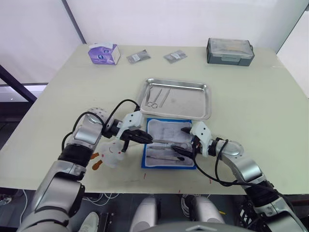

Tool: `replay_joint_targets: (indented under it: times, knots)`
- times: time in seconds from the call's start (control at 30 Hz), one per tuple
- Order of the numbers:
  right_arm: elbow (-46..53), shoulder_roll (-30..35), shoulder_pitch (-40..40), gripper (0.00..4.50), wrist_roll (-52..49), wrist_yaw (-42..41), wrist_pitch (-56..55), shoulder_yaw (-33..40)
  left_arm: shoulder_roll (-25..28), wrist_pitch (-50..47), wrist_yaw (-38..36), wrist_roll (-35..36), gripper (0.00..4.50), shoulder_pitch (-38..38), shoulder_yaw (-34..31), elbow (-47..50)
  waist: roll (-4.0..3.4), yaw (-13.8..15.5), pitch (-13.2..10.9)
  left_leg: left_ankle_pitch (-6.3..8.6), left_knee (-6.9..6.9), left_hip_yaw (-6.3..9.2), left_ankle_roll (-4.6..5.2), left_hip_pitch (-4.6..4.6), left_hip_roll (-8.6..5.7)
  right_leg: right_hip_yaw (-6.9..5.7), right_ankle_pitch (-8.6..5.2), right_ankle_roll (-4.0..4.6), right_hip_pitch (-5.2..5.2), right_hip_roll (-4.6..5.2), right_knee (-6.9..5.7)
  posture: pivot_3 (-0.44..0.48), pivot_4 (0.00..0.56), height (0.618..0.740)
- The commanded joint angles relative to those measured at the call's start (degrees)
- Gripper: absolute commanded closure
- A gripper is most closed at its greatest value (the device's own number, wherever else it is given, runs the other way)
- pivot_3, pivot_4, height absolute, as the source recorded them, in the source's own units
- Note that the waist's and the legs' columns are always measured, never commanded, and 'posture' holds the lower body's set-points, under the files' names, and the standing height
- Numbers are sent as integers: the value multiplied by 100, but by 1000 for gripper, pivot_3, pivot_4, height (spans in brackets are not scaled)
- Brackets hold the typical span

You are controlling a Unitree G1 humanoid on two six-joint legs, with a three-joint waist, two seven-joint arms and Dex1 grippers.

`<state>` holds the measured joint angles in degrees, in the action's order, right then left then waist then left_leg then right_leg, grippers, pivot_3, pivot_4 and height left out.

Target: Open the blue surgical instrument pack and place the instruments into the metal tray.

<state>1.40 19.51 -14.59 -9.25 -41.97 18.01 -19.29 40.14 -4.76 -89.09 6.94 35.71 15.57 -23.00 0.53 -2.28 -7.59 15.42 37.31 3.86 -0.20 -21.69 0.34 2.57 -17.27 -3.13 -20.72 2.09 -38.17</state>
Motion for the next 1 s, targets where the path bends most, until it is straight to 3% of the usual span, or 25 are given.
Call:
replay_joint_targets:
  times: [0.03, 1.0]
  knots:
    - [-718, 207, 300, 0, 347, 114, 442, -122, 165, -39, -276, 163, 4472, 40, -104, 273, 0, 0, 0, 0, 0, 0, 0, 0, 0, 0, 0, 0, 0, 0, 0, 0, 150, 738]
    - [-722, 187, 320, 0, 346, 123, 444, -135, 1110, -405, -341, 664, 4472, -148, -86, 812, -2, -3, -6, 0, 0, 0, 0, 0, 2, 0, 0, 0, 0, 0, 0, 0, 150, 738]
